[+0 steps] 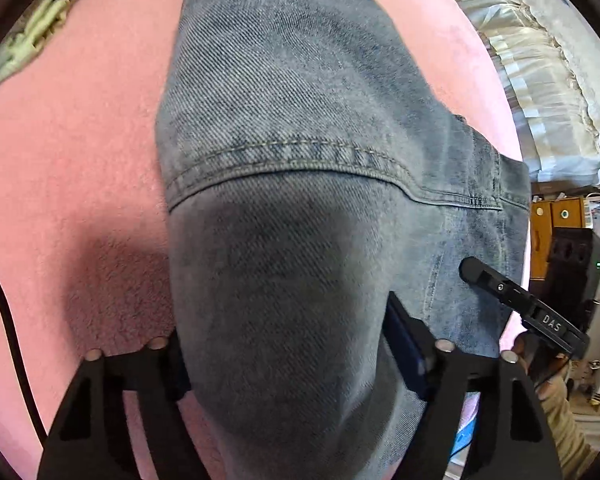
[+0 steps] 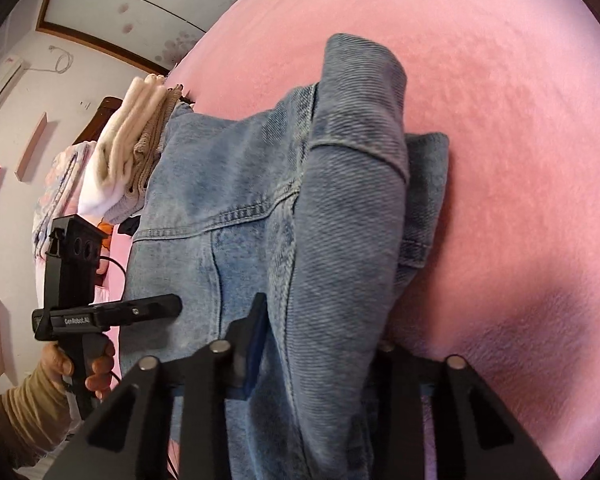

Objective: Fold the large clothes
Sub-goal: 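Carry the folded jacket with both tools onto the clothes stack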

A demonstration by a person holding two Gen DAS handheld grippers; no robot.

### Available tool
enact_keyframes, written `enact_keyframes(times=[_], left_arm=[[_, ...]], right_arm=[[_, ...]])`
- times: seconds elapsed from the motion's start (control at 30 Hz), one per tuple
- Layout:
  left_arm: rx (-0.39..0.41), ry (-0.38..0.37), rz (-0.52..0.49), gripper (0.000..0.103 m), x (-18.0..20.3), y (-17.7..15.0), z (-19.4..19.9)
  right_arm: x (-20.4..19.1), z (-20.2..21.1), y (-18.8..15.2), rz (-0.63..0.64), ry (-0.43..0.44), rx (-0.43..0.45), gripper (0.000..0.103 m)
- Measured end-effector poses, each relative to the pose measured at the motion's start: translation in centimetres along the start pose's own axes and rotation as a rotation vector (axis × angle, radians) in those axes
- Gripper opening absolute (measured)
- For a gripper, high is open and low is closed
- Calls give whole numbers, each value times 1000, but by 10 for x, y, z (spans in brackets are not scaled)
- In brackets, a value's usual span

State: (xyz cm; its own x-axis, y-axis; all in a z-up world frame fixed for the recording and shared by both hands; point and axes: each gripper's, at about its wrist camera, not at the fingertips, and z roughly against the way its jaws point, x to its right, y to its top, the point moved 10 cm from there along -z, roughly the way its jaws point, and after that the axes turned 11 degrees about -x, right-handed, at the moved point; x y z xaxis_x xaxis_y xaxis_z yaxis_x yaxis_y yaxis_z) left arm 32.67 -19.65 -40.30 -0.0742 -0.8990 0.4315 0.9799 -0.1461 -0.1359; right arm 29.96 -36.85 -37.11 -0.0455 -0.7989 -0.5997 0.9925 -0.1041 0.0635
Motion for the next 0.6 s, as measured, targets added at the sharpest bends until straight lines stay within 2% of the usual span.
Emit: enact_keyframes(times=[0.03, 0.1, 0.2, 0.37, 0.6], left_arm=[[13, 13, -1, 65, 3, -2, 4], [36, 34, -11, 53, 10, -5, 13], [70, 48, -20, 43, 23, -15, 31], [85, 52, -17, 41, 38, -46, 72], [100, 49, 5, 41, 49, -102, 136]], right_arm=[[-4, 2, 0, 9, -10, 5, 25], [-15, 9, -1, 26, -20, 16, 22], [-39, 20, -4, 53, -36, 32, 20], [-72, 41, -18, 80, -41, 25, 19], [-134, 82, -56, 144, -12, 11, 19]])
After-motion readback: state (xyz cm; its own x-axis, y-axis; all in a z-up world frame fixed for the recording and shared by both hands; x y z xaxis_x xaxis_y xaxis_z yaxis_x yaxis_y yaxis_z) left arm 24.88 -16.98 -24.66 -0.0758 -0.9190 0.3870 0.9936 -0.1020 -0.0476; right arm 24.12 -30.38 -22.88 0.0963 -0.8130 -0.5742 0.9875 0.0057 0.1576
